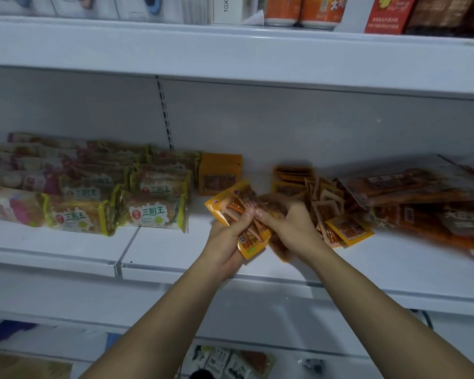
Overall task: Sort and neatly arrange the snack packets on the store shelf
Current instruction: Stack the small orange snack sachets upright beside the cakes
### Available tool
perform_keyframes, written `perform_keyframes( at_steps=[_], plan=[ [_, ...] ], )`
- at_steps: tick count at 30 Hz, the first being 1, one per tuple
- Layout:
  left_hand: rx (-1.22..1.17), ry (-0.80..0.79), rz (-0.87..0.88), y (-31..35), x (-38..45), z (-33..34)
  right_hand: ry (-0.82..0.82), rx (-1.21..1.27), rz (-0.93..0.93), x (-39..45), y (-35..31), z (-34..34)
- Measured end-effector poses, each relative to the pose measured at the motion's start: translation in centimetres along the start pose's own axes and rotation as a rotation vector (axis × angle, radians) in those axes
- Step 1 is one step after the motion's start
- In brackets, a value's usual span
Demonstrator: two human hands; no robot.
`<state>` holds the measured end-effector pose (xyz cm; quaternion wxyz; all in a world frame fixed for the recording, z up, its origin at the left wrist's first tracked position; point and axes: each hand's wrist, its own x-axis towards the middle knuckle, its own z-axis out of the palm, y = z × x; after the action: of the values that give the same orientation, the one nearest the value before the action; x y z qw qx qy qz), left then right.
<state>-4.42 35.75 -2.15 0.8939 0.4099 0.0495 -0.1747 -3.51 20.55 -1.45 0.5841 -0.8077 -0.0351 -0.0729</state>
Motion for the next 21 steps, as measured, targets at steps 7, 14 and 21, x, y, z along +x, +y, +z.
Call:
perform_keyframes(
  at_steps=[7, 14, 21],
  plan=[
    [-0.058, 0.088, 0.004, 1.4, 0.1, -2.7, 0.151, 0.059, 0.069, 0.5, -0.9, 2.0],
    [-0.19, 0.049, 0.025, 2.9, 0.0, -4.6, -0.075, -0.286, -0.198, -1.8, -2.7, 5.1],
    [-0.286, -0.031, -0.102, 3.3, -1.0, -6.0, -0.309, -0.175, -0.104, -3.7, -4.9, 6.0]
  ],
)
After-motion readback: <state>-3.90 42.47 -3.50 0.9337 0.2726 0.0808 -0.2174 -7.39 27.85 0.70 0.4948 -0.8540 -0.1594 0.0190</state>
